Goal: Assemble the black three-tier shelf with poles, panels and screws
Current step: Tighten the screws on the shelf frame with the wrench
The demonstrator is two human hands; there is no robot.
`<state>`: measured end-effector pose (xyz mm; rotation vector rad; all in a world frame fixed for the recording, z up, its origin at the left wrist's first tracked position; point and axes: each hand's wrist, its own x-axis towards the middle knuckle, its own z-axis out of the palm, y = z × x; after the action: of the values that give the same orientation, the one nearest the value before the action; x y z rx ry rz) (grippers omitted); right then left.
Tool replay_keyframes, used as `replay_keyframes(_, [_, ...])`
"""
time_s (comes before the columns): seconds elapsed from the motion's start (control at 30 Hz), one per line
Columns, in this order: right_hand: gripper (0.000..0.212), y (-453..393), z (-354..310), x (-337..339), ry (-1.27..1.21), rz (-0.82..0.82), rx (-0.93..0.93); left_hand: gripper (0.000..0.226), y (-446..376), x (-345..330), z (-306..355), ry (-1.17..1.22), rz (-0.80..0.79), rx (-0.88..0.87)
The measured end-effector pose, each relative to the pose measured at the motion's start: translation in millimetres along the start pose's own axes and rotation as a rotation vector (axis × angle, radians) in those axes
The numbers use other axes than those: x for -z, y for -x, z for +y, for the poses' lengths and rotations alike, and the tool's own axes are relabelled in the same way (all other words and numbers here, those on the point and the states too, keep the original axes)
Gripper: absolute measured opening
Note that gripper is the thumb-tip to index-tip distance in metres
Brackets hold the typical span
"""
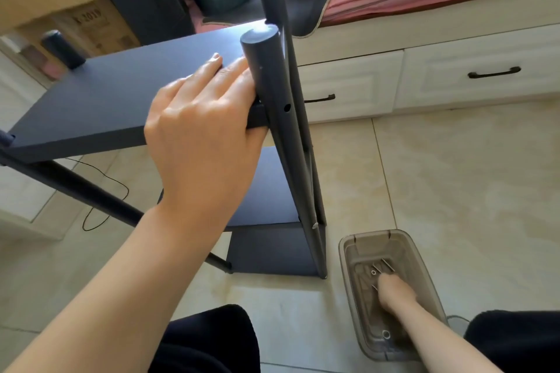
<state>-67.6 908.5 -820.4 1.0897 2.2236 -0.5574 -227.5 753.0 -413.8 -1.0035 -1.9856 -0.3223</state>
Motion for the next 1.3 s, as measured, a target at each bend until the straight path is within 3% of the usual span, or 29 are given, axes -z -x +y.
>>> replay_keyframes(0.1, [0.039, -8.9, -7.8, 10.1, -0.030, -0.021, 0.029, 0.050, -0.5, 0.3, 0.7, 0.010, 0.005, 0.001])
replay_keyframes(0.2, [0.028, -21.0, -15.2, 23.9, -0.060, -0.029, 0.056, 0.062, -1.0, 1.4, 2.1, 0.015, 0.006, 0.000])
replay_keyframes(0.33, [0.025, -35.1, -17.8, 45.6, -0.107, -0.010, 0.047, 0.038, 0.5, -0.2, -0.5, 0.005, 0.006, -0.006])
replay_keyframes(0.53, [0.017, -40.9, -21.4, 70.3, -0.133, 0.077, 0.039, 0.027, 0.0, -2.1, 2.7, -0.007, 0.040, -0.002])
replay_keyframes(0.7, [0.007, -29.7, -36.9, 100.3, 0.002, -0.026, 0.114, 0.029, -2.2, 0.2, 2.7, 0.004, 0.026, 0.002])
replay_keyframes(0.77, [0.020, -21.7, -45.2, 123.6, 0.092, -0.076, 0.176, 0.029, -3.4, 2.3, 2.5, 0.030, 0.013, 0.001])
replay_keyframes(1.0, [0.023, 53.3, -68.9, 236.0, -0.004, 0.016, 0.421, 0.023, -3.4, 13.2, 1.1, 0.149, -0.112, 0.055])
replay_keyframes(1.13, [0.018, 114.8, -76.8, 275.9, -0.019, 0.080, 0.572, 0.047, -3.7, 25.5, -3.7, 0.292, -0.256, 0.090])
replay_keyframes(1.23, [0.016, 162.5, -74.9, 294.2, -0.228, 0.142, 0.644, 0.047, -0.6, 36.0, -5.7, 0.368, -0.291, 0.105])
replay_keyframes(1.3, [0.016, 192.0, -70.6, 302.2, -0.411, 0.177, 0.693, 0.044, 2.6, 42.3, -4.3, 0.419, -0.228, 0.132])
